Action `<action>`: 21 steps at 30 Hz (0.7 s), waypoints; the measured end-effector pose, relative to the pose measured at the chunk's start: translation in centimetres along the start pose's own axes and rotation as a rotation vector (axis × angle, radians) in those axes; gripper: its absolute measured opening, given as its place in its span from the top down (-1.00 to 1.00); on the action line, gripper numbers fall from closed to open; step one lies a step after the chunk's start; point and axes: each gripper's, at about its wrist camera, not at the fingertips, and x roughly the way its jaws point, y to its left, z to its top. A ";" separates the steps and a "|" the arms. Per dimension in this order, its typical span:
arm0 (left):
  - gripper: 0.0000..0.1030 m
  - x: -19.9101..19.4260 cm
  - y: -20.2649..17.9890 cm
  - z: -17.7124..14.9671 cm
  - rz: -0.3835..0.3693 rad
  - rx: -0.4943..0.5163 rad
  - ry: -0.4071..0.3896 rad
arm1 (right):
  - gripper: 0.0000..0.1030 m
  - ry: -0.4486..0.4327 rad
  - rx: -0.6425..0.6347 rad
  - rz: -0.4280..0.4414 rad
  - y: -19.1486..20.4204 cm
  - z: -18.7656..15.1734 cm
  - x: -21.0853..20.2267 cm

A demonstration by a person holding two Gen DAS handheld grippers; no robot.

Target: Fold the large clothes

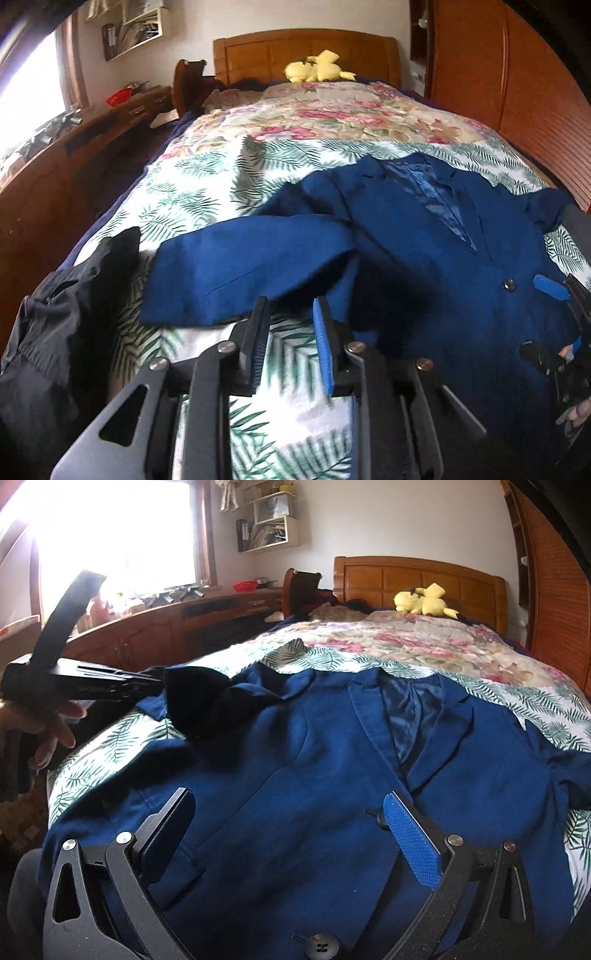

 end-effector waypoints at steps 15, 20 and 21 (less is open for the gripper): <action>0.38 5.5 8.7 -3.3 0.036 -0.234 0.096 | -1.00 0.011 -0.031 -0.004 0.6 -0.1 0.6; 0.32 6.6 8.4 -3.3 -0.004 -0.268 0.104 | -1.00 0.019 -0.017 0.005 0.3 -0.2 0.8; 0.32 6.8 8.4 -3.2 -0.008 -0.272 0.109 | -1.00 0.019 -0.017 0.005 0.3 -0.2 0.8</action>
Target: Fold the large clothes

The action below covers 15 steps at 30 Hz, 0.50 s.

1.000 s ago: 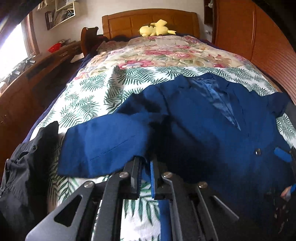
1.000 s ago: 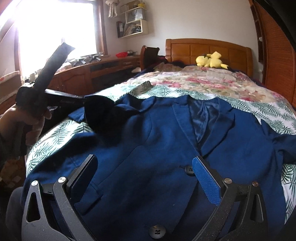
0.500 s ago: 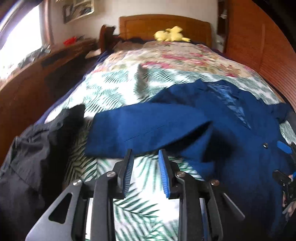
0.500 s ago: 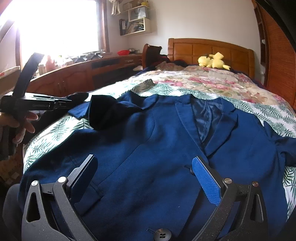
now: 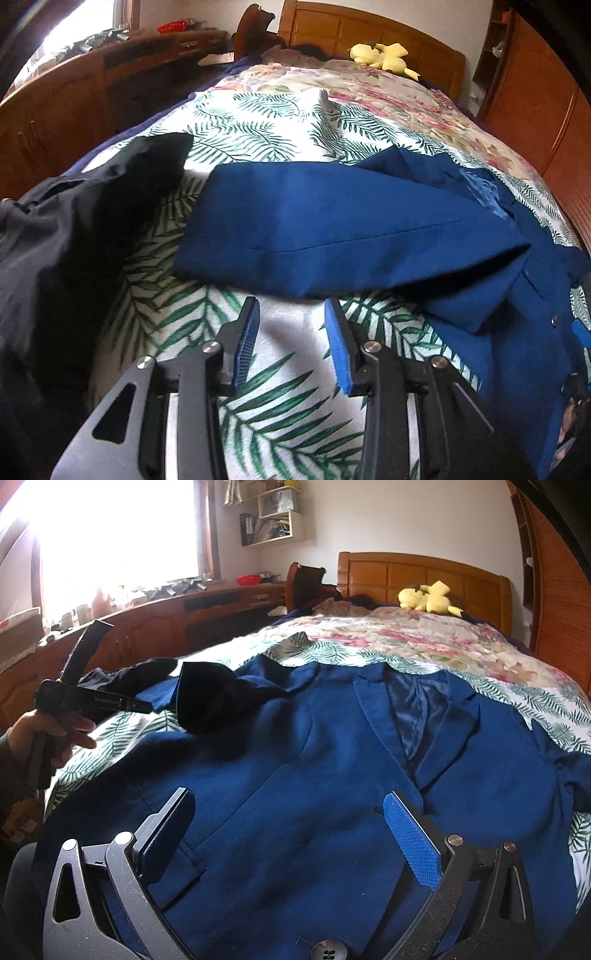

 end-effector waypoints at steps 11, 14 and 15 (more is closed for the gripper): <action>0.29 2.0 0.8 1.7 0.005 -0.133 0.018 | -1.00 -0.005 0.006 0.003 -0.1 -0.1 -0.1; 0.29 2.3 1.2 1.9 -0.002 -0.162 0.010 | -1.00 -0.005 0.006 0.003 -0.1 -0.1 -0.1; 0.29 2.5 1.3 2.1 -0.005 -0.172 0.011 | -1.00 -0.005 0.006 0.003 -0.1 -0.1 -0.1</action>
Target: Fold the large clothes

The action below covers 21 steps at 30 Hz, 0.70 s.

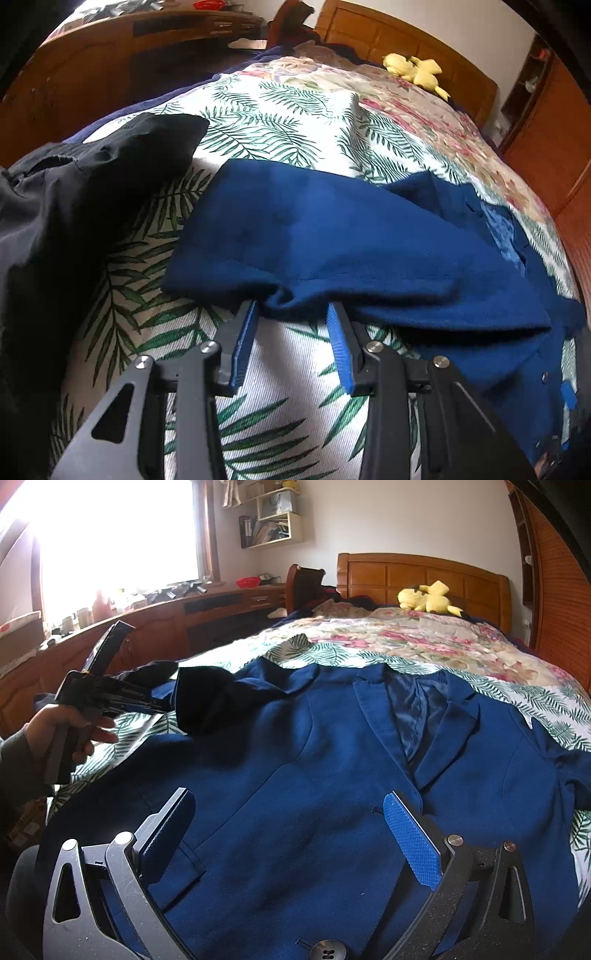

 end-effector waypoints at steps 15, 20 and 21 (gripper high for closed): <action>1.00 -1.2 -3.8 1.9 0.093 0.147 -0.105 | -1.00 -0.001 0.001 0.001 0.0 0.0 0.0; 1.00 -5.6 -7.9 3.1 0.085 0.226 -0.188 | -1.00 -0.004 0.004 0.005 0.0 0.1 -0.1; 1.00 -6.7 -9.0 3.4 0.074 0.236 -0.205 | -1.00 -0.009 0.011 0.010 -0.2 0.1 -0.3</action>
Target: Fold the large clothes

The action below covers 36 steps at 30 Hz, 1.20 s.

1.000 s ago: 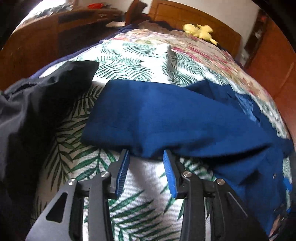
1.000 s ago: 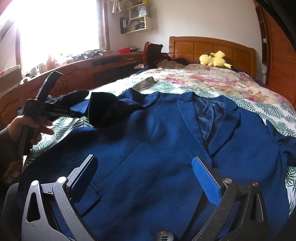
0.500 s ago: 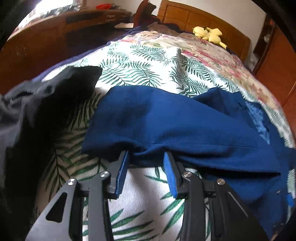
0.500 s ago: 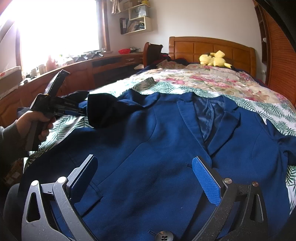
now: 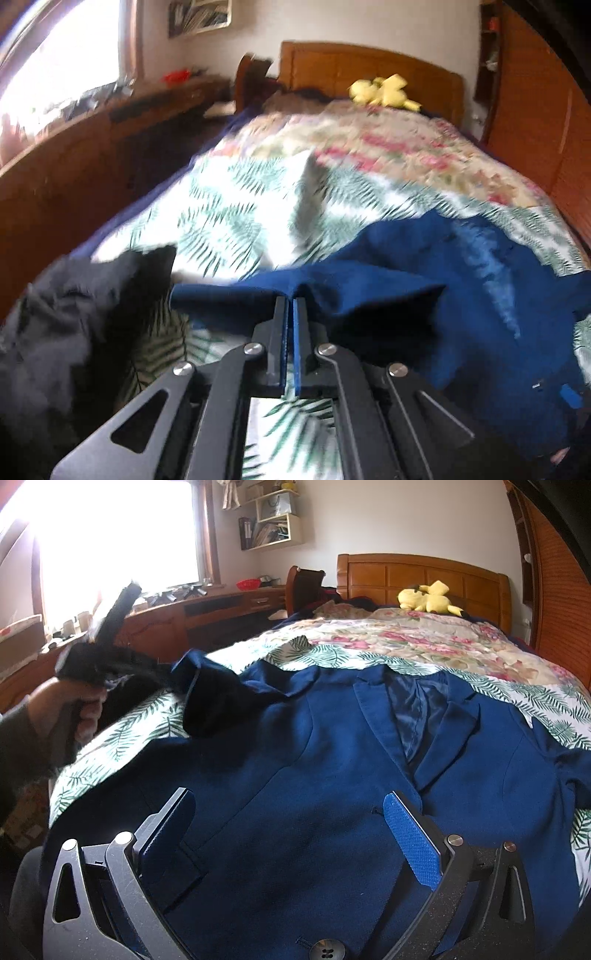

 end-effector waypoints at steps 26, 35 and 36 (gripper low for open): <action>1.00 -13.5 -18.9 -2.2 -0.240 0.302 -0.125 | -1.00 -0.134 0.123 -0.184 -9.0 -0.8 -11.0; 1.00 -12.1 -17.5 -7.7 -0.248 0.309 -0.079 | -1.00 -0.141 0.134 -0.192 -9.6 -0.2 -11.3; 1.00 -11.9 -17.4 -7.9 -0.253 0.308 -0.080 | -1.00 -0.140 0.133 -0.193 -9.5 -0.1 -11.1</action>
